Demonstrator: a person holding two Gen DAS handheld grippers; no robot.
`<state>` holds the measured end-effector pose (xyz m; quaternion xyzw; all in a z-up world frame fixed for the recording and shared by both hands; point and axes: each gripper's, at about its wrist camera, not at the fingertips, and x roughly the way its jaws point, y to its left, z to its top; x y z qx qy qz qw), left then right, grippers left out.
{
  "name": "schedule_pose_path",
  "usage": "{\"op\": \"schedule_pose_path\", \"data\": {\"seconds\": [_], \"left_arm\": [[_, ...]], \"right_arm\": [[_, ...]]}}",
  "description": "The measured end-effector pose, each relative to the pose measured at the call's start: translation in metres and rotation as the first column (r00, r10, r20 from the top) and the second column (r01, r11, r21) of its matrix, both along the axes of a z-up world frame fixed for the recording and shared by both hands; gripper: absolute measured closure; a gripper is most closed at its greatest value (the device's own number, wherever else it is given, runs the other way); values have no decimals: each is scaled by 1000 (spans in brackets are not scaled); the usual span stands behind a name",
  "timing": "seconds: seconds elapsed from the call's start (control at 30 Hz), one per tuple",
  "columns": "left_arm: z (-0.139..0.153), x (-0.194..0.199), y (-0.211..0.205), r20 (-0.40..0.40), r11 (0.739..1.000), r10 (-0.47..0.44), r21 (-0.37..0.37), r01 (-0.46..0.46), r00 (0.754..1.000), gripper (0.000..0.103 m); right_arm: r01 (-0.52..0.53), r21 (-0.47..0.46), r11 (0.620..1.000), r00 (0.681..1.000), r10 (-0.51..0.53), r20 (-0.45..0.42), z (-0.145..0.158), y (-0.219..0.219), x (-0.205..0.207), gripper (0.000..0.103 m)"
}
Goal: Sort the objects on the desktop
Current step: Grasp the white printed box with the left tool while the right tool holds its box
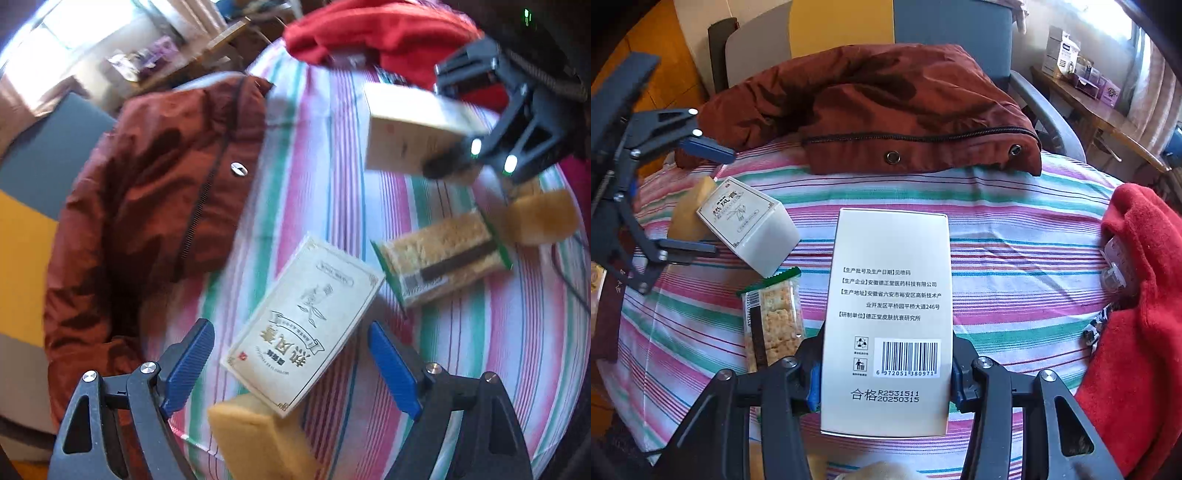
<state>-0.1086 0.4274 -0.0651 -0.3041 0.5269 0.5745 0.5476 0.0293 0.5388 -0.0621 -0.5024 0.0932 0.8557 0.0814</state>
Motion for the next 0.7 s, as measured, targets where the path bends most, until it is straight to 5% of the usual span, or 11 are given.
{"op": "schedule_pose_path", "data": {"seconds": [0.1,0.27,0.43,0.6,0.7], "left_arm": [[-14,-4,7,13,999,14,-38,-13,1000,18],[-23,-2,12,127,993,113,2,-114,985,51],[-16,11,1,183,963,241,81,-259,953,51],[6,26,-27,275,880,389,170,-443,879,51],[24,31,-51,316,803,477,224,-553,820,51]], "right_arm": [[-12,4,1000,1000,12,-9,4,-1,2,52],[-34,13,999,999,34,-14,5,-7,-4,52],[-39,20,999,999,39,-7,-4,-15,-13,52],[-50,25,998,998,51,-37,-1,-22,-16,52],[-56,11,998,996,56,-71,6,-26,-14,52]]}}
